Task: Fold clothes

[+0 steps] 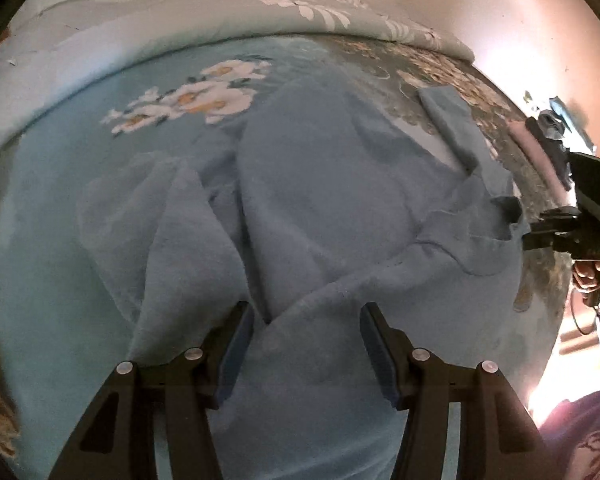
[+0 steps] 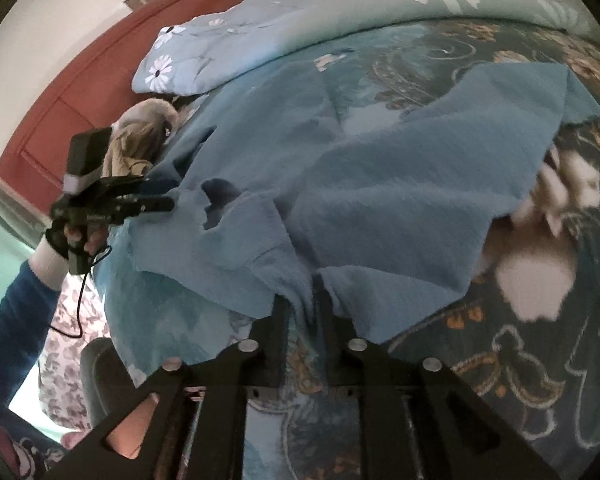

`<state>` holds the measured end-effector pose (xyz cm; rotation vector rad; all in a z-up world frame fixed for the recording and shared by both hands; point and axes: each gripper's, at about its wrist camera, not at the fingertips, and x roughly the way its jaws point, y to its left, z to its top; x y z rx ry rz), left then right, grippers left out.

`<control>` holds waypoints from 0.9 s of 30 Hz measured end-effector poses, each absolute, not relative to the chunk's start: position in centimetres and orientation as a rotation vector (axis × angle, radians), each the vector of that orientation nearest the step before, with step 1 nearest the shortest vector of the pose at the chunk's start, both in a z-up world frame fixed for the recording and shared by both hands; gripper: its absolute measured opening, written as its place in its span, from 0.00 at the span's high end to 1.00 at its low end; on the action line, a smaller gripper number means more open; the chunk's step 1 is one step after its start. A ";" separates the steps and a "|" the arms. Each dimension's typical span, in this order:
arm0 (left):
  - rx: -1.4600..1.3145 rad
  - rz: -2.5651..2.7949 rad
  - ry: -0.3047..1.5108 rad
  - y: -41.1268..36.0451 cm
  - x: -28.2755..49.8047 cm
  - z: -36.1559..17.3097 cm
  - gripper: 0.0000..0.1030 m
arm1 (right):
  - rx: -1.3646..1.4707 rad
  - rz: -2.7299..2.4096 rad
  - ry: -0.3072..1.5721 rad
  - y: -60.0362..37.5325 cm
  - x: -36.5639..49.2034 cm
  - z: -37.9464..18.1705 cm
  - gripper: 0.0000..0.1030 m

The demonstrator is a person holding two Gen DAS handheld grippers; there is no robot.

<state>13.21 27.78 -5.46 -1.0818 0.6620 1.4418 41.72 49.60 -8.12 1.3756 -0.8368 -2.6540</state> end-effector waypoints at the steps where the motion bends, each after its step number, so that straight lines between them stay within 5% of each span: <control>1: -1.071 1.435 0.696 27.9 13.6 -5.6 0.42 | 1.374 -2.654 -0.822 49.4 41.6 -8.1 0.77; 7: -1.041 1.412 0.765 27.7 14.7 -5.6 0.42 | 1.370 -2.689 -0.690 48.6 40.5 -7.4 0.68; 27: -1.039 1.390 0.581 24.5 16.0 -3.5 0.45 | 1.360 -2.568 -0.688 47.6 41.6 -8.5 0.64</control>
